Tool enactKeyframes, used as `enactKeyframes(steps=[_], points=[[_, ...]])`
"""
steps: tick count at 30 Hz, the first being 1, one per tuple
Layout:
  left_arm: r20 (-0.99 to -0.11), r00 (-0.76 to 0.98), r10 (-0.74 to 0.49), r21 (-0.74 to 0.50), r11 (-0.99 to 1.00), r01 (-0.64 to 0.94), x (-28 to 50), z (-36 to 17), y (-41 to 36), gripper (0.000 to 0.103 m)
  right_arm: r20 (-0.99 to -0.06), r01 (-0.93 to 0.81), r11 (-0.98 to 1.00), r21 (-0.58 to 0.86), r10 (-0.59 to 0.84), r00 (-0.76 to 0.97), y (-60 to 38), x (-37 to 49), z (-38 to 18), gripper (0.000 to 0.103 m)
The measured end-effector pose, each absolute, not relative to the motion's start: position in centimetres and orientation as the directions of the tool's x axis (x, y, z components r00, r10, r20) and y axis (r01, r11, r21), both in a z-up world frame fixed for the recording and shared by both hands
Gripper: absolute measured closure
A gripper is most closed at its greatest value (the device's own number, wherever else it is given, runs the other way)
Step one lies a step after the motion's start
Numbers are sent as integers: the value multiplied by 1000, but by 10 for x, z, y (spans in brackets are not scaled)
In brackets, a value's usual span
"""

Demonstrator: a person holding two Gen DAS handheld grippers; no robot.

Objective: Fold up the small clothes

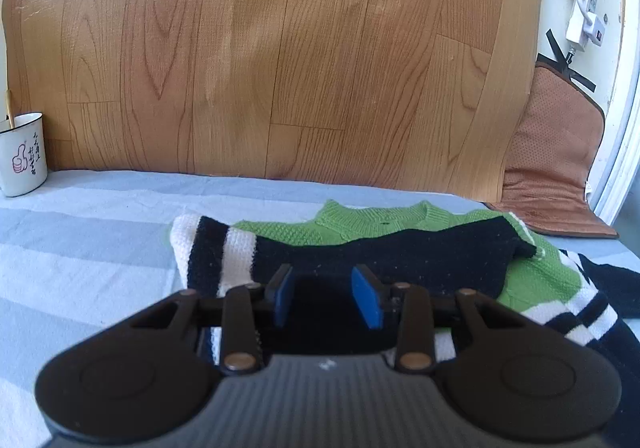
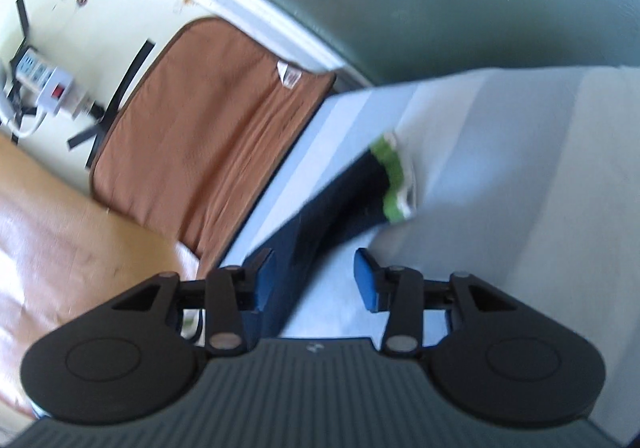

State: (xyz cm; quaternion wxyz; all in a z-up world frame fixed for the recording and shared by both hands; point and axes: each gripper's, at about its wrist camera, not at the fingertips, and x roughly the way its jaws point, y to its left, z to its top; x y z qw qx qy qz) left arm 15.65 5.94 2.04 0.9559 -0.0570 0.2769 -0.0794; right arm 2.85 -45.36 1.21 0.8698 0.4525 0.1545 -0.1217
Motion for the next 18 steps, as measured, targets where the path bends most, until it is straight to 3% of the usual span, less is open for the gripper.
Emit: enactKeyframes(steps=[4,6,7,13,18], points=[[-531,827,-184,-157,981,118,157,18,61,67,-371,336,581,741,-62,926,-449,38,12,55],[-531,826,-188,-157,980,122,157,20,63,65,-377,319,599,735,-31,926,-445,42,9,70],[-532,826,-188,-154,980,124,158,20,62,65,-384,317,611,725,-23,923,-443,44,11,93],[-535,824,-189,-143,981,132,158,19,59,63,-218,344,683,645,-266,939,-472,49,67,94],[-541,817,-200,-131,980,153,160,19,58,56,-308,367,700,612,-217,926,-477,91,70,95]])
